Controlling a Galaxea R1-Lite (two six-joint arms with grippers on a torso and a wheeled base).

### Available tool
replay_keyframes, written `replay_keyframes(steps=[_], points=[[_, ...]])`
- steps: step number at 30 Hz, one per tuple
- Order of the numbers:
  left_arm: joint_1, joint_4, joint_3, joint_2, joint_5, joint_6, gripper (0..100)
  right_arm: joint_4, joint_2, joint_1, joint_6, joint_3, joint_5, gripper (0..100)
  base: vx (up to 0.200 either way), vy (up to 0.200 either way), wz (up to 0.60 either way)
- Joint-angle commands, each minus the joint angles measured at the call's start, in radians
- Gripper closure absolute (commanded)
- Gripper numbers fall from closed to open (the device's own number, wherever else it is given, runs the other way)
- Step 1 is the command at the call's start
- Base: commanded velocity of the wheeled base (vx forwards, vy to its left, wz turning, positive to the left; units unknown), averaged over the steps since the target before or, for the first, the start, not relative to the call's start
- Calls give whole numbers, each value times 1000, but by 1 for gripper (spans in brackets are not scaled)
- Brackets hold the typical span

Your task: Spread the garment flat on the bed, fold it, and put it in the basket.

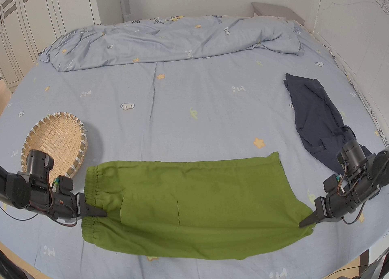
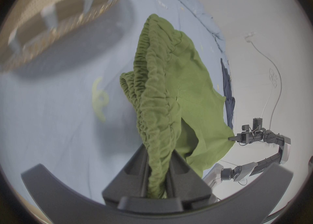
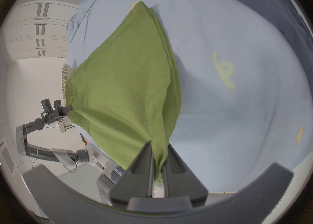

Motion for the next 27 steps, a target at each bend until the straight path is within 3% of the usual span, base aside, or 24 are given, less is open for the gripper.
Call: replay_keyframes(steps=[1, 9, 10, 21, 27], points=[[-12, 0, 83, -44, -1, 14, 100, -20, -137, 41, 25, 100, 4, 100, 0, 0, 0], [-14, 0, 94, -44, -1, 14, 100, -58, -142, 41, 27, 154, 4, 100, 0, 0, 0], [-14, 0, 99, -44, -1, 14, 100, -73, -139, 41, 28, 161, 4, 0, 0, 0, 0], [-23, 0, 97, -76, -1, 14, 100, -87, -143, 3, 30, 152, 1, 0, 0, 0, 0], [-21, 11, 85, -117, -1, 13, 100, -64, -177, -22, 31, 25, -62, 0, 0, 0, 0]])
